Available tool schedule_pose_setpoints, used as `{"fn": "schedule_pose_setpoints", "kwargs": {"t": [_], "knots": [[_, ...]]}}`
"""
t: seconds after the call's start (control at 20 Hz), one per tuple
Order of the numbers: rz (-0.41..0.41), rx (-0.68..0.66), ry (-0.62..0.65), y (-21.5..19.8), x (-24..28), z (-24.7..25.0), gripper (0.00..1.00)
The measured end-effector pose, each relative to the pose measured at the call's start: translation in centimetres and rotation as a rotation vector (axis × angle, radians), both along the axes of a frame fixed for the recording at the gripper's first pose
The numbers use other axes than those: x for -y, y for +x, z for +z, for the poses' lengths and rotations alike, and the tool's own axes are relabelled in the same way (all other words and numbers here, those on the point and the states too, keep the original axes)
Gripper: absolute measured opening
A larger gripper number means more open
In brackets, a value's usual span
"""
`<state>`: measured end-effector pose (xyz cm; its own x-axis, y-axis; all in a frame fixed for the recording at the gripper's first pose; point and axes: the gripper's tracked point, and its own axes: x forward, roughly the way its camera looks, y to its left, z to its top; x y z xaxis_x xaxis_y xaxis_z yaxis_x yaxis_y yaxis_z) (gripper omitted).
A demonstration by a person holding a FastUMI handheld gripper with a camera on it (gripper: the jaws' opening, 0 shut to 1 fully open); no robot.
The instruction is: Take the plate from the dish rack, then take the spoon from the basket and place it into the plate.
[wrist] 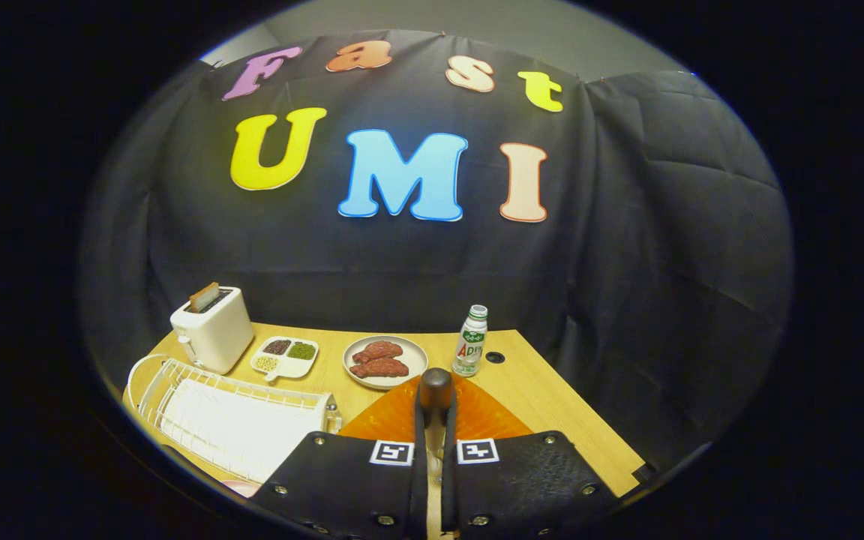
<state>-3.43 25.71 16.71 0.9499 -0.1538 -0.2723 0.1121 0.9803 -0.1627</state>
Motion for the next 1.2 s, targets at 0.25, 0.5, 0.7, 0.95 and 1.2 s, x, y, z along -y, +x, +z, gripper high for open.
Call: {"fn": "schedule_pose_setpoints", "kwargs": {"t": [0.25, 0.5, 0.7, 0.95, 1.2], "knots": [[0.126, -0.019, -0.026, -3.7, -6.9, -0.4, 0.07], [0.25, -0.06, -0.02, -7.3, -13.4, -2.6, 0.07], [0.32, -0.104, 0.005, -9.4, -17.4, -5.2, 0.07], [0.318, -0.139, 0.017, -11.2, -19.5, -8.6, 0.07], [0.332, -0.184, 0.044, -12.8, -21.4, -12.3, 0.07]]}}
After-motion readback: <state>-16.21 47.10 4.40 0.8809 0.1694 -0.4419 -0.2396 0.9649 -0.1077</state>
